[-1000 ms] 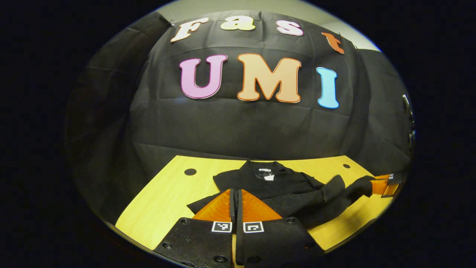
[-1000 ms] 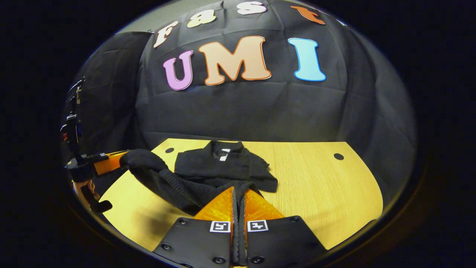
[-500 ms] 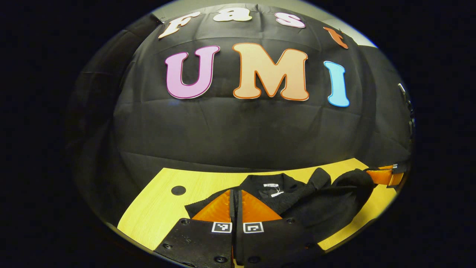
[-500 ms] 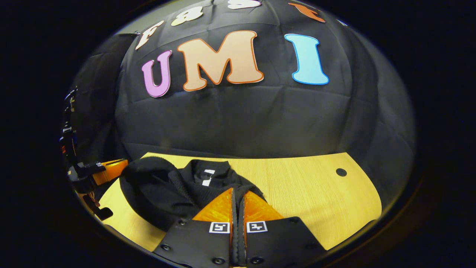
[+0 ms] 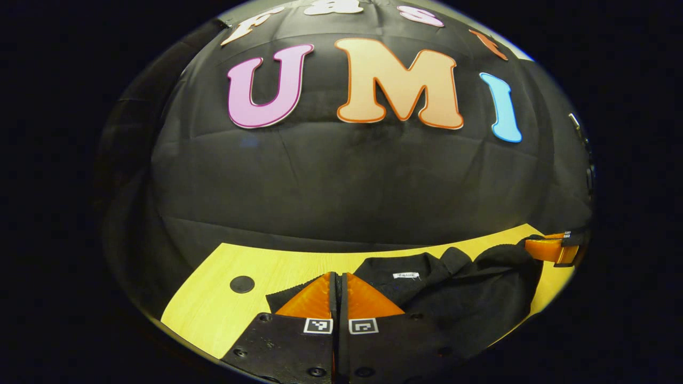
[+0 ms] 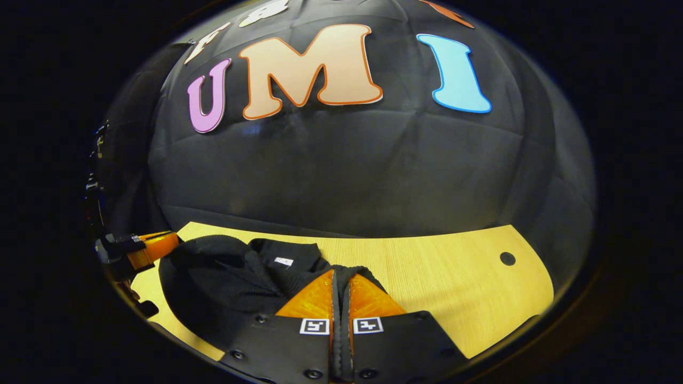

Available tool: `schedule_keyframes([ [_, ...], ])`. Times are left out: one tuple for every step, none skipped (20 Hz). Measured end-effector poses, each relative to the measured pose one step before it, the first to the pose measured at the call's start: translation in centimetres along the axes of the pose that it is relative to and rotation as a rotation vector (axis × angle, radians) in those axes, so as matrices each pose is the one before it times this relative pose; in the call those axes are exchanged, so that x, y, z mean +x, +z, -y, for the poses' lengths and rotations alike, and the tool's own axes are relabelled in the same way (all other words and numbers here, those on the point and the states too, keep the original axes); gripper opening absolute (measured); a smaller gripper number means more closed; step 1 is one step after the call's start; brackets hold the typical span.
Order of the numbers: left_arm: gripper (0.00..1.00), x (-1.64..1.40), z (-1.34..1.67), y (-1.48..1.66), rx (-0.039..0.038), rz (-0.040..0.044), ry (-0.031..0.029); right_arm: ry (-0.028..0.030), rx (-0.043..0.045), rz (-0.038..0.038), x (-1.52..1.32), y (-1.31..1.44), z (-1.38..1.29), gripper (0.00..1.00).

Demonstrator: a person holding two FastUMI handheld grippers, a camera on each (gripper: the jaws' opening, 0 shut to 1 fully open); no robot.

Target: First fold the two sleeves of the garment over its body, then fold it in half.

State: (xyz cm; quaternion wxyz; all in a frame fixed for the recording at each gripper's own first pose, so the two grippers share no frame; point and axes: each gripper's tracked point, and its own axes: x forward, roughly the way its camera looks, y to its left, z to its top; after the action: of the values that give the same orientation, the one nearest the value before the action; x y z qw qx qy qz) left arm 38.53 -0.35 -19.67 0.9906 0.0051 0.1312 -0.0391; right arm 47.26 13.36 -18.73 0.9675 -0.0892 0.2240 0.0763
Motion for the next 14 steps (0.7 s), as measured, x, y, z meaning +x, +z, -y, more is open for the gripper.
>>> schedule_keyframes([
  [0.0, 0.67, -0.131, -0.127, -0.00187, -0.00351, 0.00087, -0.00402, -0.00605, -0.00262, 0.673, 0.16, -0.039, 0.02],
  [0.0, 0.583, -0.149, -0.107, -0.00066, -0.00568, 0.00156, -0.00412, -0.00402, -0.00419, 0.543, 0.139, -0.111, 0.02],
  [0.0, 0.517, -0.03, -0.129, 0.00044, -0.00363, 0.00004, -0.00279, 0.00328, -0.00401, 0.613, 0.138, -0.109, 0.02],
  [0.0, 0.471, 0.038, -0.145, 0.0036, -0.00985, -0.00089, -0.0044, 0.00352, 0.00004, 0.424, 0.089, 0.037, 0.02],
  [0.0, 0.226, 0.076, -0.054, 0.004, -0.00264, -0.00219, -0.00832, 0.0045, 0.00137, 0.419, -0.01, 0.013, 0.02],
  [0.0, 0.226, 0.016, -0.047, 0.00887, 0.00044, 0.00124, -0.0084, 0.0044, 0.00312, 0.203, 0.061, 0.089, 0.03],
  [0.0, 0.183, 0.074, 0.183, 0.00921, 0.00701, -0.00345, 0.00142, 0.00638, -0.0019, -0.422, 0.579, -0.104, 0.09],
  [0.05, -0.005, 0.2, 0.427, 0.00351, 0.01504, -0.00778, 0.00688, 0.00651, 0.00008, -0.133, 0.031, -0.061, 0.09],
  [0.08, 0.094, 0.07, 0.46, 0.00316, 0.01476, -0.00334, 0.01303, 0.00587, 0.00099, -0.091, -0.004, -0.211, 0.21],
  [0.09, -0.024, -0.139, 0.376, 0.00524, 0.00853, 0.00155, -0.00056, -0.00286, -0.00185, -0.273, 0.146, -0.073, 0.22],
  [0.1, -0.402, -0.031, 0.228, -0.00096, 0.00397, 0.00096, 0.01022, -0.00818, 0.00045, 0.031, -0.086, -0.153, 0.35],
  [0.11, -0.117, 0.16, 0.095, -0.01222, 0.00344, -0.01219, -0.00854, -0.01513, 0.00458, -0.159, 0.099, 0.098, 0.39],
  [0.18, -0.317, 0.143, 0.174, -0.01735, 0.00429, -0.01, -0.00675, -0.01347, 0.01256, -0.49, 0.461, 0.224, 0.46],
  [0.28, -0.457, -0.11, 0.36, -0.01073, 0.00411, 0.00289, -0.01599, -0.01027, 0.01281, -0.54, 0.513, 0.29, 0.58],
])
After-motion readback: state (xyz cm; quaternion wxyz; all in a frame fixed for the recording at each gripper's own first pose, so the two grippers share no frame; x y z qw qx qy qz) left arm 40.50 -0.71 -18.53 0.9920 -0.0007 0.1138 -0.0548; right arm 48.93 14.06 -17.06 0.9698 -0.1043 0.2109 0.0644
